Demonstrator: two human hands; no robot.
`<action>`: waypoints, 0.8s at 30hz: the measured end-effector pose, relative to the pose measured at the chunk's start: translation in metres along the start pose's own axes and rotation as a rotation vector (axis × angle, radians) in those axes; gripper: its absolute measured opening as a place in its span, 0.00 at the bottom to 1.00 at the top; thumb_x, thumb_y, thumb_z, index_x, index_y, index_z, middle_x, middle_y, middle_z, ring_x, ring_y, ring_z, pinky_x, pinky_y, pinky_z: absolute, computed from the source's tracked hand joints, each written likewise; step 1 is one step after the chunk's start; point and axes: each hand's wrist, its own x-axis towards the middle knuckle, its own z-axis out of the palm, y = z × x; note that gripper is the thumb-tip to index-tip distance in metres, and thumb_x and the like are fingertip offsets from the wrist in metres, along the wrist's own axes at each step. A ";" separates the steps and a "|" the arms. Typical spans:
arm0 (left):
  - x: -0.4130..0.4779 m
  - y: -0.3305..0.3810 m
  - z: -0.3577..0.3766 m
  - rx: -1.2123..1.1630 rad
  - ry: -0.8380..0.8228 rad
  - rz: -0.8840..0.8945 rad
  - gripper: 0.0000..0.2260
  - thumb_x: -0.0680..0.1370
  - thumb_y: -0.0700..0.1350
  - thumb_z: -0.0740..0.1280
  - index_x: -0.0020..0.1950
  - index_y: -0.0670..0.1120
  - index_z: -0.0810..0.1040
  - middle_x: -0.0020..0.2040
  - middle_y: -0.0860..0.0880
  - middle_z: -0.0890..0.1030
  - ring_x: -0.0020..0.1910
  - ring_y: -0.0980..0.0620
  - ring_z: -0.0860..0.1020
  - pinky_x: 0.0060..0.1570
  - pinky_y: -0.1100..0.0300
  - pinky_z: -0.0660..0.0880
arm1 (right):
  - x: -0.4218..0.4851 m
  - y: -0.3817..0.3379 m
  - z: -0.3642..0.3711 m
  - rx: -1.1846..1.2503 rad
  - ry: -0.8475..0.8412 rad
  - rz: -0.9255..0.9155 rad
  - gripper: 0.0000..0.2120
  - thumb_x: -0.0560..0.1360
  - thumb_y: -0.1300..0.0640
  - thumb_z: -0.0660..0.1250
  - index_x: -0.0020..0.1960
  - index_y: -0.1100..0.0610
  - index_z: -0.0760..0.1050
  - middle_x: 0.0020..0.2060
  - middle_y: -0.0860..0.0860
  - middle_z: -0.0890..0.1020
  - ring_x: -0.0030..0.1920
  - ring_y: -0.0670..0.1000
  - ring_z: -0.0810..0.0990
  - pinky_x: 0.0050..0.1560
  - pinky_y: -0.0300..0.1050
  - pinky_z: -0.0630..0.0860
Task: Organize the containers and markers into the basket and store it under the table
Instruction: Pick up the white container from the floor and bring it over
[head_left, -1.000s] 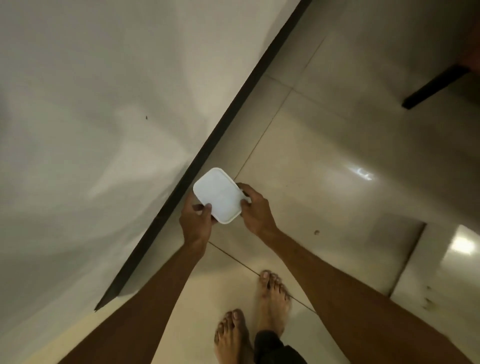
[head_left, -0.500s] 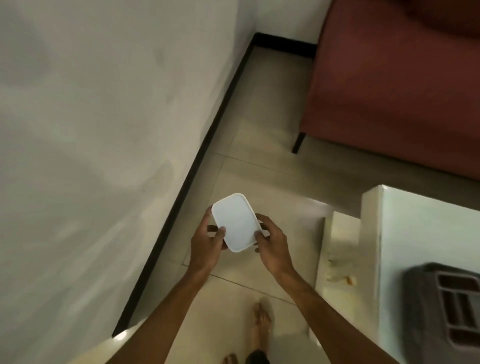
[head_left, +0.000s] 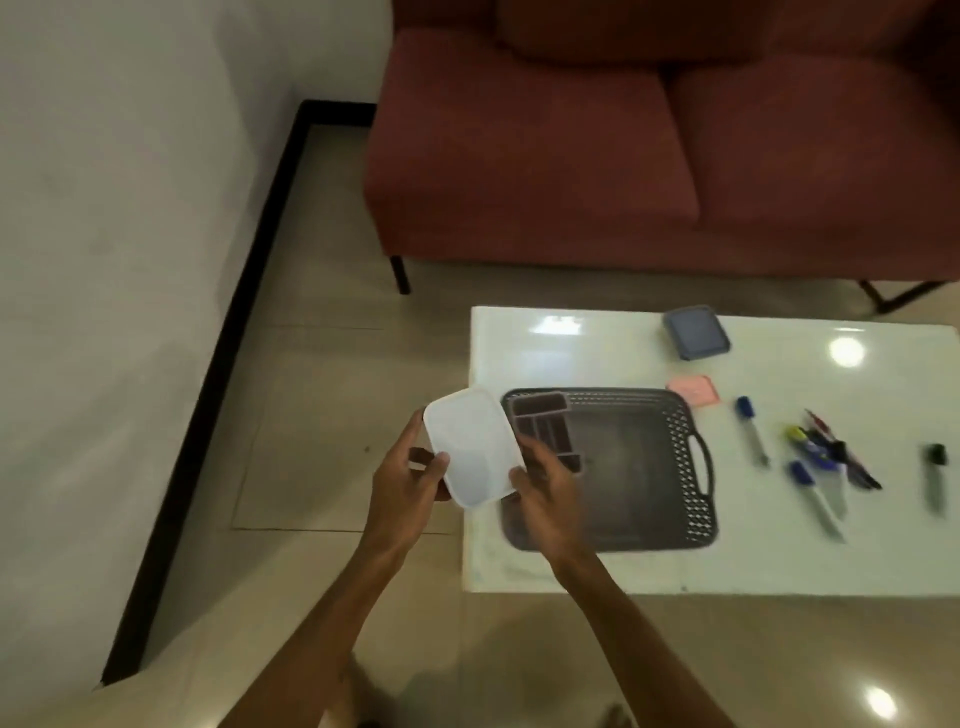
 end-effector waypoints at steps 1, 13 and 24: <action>-0.012 0.008 0.030 0.012 -0.018 -0.002 0.27 0.79 0.46 0.70 0.77 0.54 0.65 0.54 0.52 0.78 0.49 0.52 0.81 0.42 0.57 0.84 | -0.006 0.005 -0.035 -0.020 0.015 0.011 0.16 0.81 0.62 0.64 0.67 0.52 0.74 0.56 0.43 0.80 0.53 0.47 0.81 0.45 0.40 0.84; -0.064 0.048 0.343 0.095 -0.194 -0.052 0.25 0.79 0.40 0.68 0.75 0.52 0.70 0.46 0.48 0.79 0.43 0.51 0.77 0.50 0.55 0.80 | -0.024 0.085 -0.336 -0.045 0.219 0.174 0.17 0.79 0.65 0.62 0.65 0.50 0.75 0.54 0.54 0.81 0.43 0.56 0.84 0.42 0.49 0.84; 0.010 0.023 0.469 0.376 -0.201 -0.107 0.19 0.74 0.35 0.69 0.64 0.47 0.81 0.43 0.49 0.83 0.42 0.46 0.82 0.47 0.50 0.82 | 0.065 0.164 -0.394 -0.064 0.282 0.346 0.19 0.78 0.67 0.59 0.66 0.53 0.72 0.54 0.56 0.79 0.48 0.55 0.83 0.45 0.47 0.84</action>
